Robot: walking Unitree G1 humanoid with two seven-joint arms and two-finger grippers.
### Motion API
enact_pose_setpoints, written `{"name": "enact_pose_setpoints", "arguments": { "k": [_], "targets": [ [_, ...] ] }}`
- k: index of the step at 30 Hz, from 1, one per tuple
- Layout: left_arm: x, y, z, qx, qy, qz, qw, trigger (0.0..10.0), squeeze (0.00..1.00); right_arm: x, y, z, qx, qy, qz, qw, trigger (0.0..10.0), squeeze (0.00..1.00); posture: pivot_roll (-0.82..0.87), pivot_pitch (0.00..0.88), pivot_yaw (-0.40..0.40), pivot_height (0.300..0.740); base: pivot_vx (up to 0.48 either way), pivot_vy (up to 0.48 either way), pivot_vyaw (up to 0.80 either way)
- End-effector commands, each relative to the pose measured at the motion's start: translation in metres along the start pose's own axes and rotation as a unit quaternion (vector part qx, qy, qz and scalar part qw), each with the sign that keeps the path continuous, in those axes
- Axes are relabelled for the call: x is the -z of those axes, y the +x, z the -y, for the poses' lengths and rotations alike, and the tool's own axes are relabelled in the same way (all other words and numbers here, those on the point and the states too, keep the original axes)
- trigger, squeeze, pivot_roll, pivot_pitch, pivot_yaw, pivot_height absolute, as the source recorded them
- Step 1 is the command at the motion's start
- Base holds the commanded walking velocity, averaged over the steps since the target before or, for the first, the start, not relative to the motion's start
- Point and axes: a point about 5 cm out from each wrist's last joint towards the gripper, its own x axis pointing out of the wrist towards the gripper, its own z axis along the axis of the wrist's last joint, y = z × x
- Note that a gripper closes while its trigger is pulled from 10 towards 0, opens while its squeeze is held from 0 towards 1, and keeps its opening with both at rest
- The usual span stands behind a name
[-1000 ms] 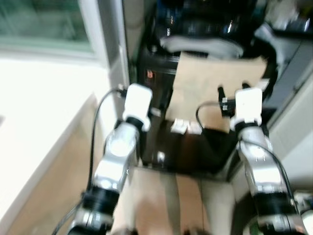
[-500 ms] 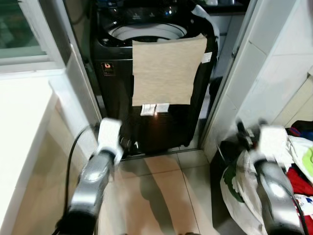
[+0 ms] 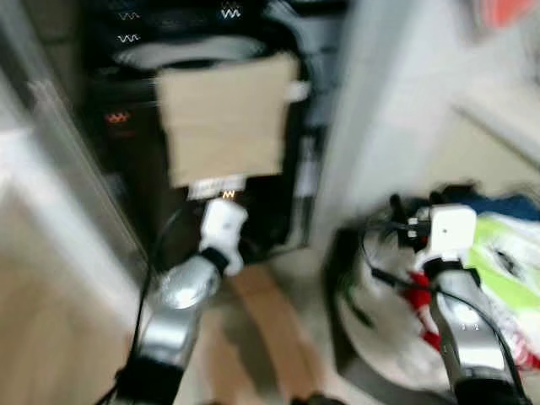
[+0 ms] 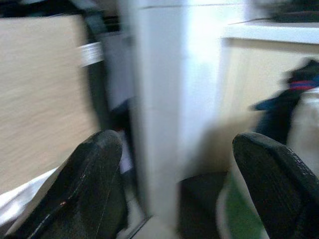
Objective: Clothes washing
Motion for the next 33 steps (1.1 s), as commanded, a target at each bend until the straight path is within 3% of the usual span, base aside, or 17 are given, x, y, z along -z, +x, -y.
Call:
{"name": "enact_pose_setpoints", "arguments": {
  "k": [1, 14, 20, 23, 25, 29, 33],
  "targets": [
    [0.005, -0.001, -0.007, -0.011, 0.006, -0.018, 1.0, 10.0, 0.0, -0.006, 0.005, -0.003, -0.009, 0.006, 0.009, 1.0, 10.0, 0.0, -0.13, 0.0, 0.015, 0.74, 0.0, 0.0, -0.59],
    [0.003, 0.007, -0.005, 0.005, 0.052, -0.019, 0.998, 10.0, 0.0, 0.001, 0.007, -0.004, -0.003, 0.027, -0.01, 1.0, 10.0, 0.0, -0.12, 0.0, 0.012, 0.74, 0.0, 0.0, -0.6],
    [0.0, 0.012, -0.007, 0.004, 0.032, -0.007, 0.999, 10.0, 0.0, 0.004, 0.0, 0.001, 0.008, 0.02, -0.012, 1.0, 10.0, 0.0, -0.16, 0.0, 0.035, 0.74, 0.0, -0.233, -0.59],
    [0.0, 0.017, -0.01, -0.014, 0.044, -0.009, 0.999, 10.0, 0.0, 0.006, -0.004, 0.001, 0.006, 0.017, -0.017, 1.0, 10.0, 0.0, -0.17, 0.0, 0.04, 0.74, 0.0, -0.149, -0.58],
    [-0.001, 0.018, -0.015, -0.018, 0.045, -0.011, 0.999, 10.0, 0.0, 0.02, -0.007, -0.018, -0.067, 0.021, -0.071, 0.995, 10.0, 0.0, -0.17, 0.0, 0.04, 0.74, 0.0, 0.0, -0.51],
    [-0.004, 0.02, -0.018, -0.021, 0.045, -0.007, 0.999, 10.0, 0.0, 0.037, -0.004, -0.021, -0.094, 0.038, -0.143, 0.985, 10.0, 0.0, -0.17, 0.0, 0.051, 0.74, 0.0, 0.0, 0.0],
    [-0.008, 0.017, -0.016, -0.014, 0.054, 0.002, 0.998, 10.0, 0.0, 0.04, 0.006, -0.022, -0.122, 0.028, -0.155, 0.98, 10.0, 0.0, -0.15, 0.0, 0.057, 0.74, 0.0, 0.0, 0.0]
  ]
}}
